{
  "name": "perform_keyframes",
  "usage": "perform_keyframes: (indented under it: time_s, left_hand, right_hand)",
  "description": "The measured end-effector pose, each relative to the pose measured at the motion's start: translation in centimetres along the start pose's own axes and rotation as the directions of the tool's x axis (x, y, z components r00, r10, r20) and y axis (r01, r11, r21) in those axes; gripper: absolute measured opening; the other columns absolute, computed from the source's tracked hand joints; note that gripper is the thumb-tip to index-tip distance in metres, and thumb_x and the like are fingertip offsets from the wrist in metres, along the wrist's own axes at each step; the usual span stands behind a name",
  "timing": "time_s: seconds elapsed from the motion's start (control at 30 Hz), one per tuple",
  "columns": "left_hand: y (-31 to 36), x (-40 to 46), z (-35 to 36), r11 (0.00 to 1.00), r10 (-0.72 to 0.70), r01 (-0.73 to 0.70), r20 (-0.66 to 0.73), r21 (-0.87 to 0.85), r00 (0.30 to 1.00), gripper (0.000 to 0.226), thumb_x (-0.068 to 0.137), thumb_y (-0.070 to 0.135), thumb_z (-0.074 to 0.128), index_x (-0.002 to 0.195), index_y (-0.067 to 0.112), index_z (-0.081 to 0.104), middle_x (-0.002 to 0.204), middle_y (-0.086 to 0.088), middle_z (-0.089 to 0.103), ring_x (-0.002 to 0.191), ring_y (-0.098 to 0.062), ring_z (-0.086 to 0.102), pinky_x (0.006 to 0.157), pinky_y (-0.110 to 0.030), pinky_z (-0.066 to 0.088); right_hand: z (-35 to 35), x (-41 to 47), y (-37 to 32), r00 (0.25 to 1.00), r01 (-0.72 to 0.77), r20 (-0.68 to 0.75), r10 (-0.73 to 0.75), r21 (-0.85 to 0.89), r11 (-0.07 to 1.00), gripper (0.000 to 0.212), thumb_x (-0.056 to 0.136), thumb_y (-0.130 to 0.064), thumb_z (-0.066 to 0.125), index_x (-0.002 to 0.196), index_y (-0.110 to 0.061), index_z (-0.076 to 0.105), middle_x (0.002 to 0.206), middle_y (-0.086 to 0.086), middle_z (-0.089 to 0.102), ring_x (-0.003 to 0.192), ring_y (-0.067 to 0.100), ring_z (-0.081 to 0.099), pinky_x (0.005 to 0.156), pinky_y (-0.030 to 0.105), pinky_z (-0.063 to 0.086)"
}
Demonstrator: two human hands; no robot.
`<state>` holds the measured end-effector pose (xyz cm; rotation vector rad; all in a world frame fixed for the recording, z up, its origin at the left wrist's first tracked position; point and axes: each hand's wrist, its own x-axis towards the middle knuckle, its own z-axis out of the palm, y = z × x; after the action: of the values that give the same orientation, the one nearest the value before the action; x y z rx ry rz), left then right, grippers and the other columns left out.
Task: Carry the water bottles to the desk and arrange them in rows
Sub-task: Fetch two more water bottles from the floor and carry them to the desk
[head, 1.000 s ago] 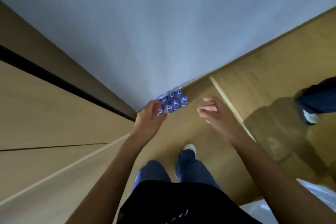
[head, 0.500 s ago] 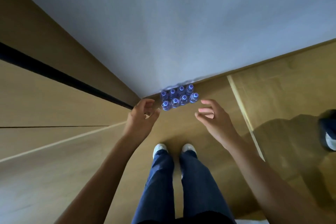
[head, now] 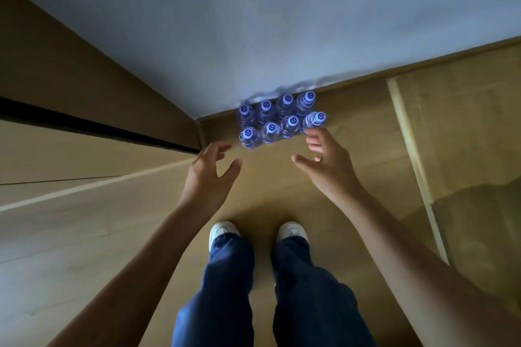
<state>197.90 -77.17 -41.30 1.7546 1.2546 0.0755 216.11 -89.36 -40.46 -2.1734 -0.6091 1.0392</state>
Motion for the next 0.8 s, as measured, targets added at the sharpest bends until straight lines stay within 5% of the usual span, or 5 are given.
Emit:
perform_keyframes:
  time_s: [0.17,0.3,0.47,0.6,0.8]
  left_hand:
    - [-7.3,6.6,6.0,0.98,0.15,-0.154,0.043,0.127,0.988,0.035,0.09,0.026,0.068,0.123,0.015,0.059,0.116,-0.002,0.061,0.098,-0.007,0.05,0.082,-0.024,0.038]
    - [-12.4,12.1,10.0,0.966,0.211,-0.215,0.044,0.142,0.976,0.04,0.089,0.026,0.068,0.126,0.016,0.056,0.121,0.001,0.059,0.106,-0.009,0.053,0.087,-0.021,0.037]
    - [-17.2,18.3,14.3,0.965,0.231,-0.228,-0.01,0.133,0.973,0.07,0.08,0.028,0.079,0.139,0.012,0.044,0.131,-0.001,0.053,0.118,-0.012,0.047,0.092,-0.022,0.033]
    - [-20.0,21.1,16.6,0.942,0.286,-0.294,0.068,0.16,0.956,0.079,0.076,0.036,0.082,0.14,0.013,0.042,0.134,-0.008,0.053,0.124,-0.022,0.048,0.096,-0.028,0.039]
    - [-21.4,23.3,18.3,0.951,0.293,-0.291,0.002,-0.107,0.956,0.063,0.065,0.027,0.09,0.118,0.021,0.055,0.112,0.01,0.058,0.101,0.005,0.056,0.083,-0.008,0.046]
  right_hand:
    - [5.2,6.9,7.6,0.999,0.033,-0.029,-0.035,-0.044,0.998,0.056,0.084,-0.012,0.076,0.135,-0.009,0.052,0.136,0.009,0.057,0.127,0.022,0.053,0.107,0.038,0.043]
    - [9.1,12.4,12.9,0.994,0.102,-0.033,-0.105,-0.09,0.991,0.057,0.082,-0.013,0.078,0.134,-0.008,0.053,0.135,0.009,0.057,0.127,0.024,0.053,0.106,0.039,0.042]
    - [13.7,17.6,18.0,0.973,0.223,-0.018,-0.231,-0.196,0.955,0.065,0.081,-0.017,0.079,0.137,-0.01,0.049,0.136,0.005,0.054,0.128,0.018,0.048,0.093,0.012,0.027]
    - [16.2,21.1,19.9,0.938,0.323,-0.041,-0.343,-0.246,0.914,0.065,0.082,-0.019,0.078,0.138,-0.006,0.047,0.137,0.007,0.053,0.13,0.02,0.047,0.102,0.026,0.039]
    - [19.3,23.5,20.5,0.927,0.325,-0.128,-0.352,-0.191,0.926,0.082,0.083,-0.022,0.079,0.149,-0.005,0.033,0.151,0.007,0.044,0.143,0.019,0.038,0.11,0.036,0.038]
